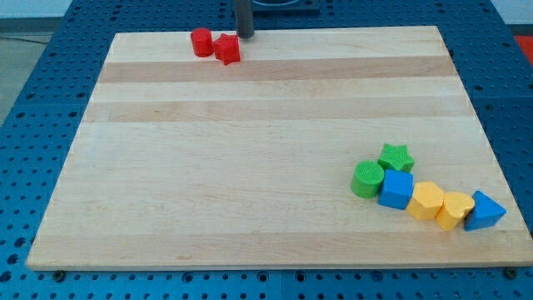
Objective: Move the red star diagonally to the red circle
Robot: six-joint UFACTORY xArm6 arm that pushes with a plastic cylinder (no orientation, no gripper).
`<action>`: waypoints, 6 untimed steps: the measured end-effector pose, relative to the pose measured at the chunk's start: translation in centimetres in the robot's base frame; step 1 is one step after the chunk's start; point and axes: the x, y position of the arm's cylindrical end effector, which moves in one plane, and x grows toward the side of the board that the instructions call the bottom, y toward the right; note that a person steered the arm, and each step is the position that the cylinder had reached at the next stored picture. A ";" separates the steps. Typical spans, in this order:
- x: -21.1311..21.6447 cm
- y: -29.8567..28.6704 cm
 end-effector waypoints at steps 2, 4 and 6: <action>2.3 -2.2; 3.2 -4.0; 9.7 -4.3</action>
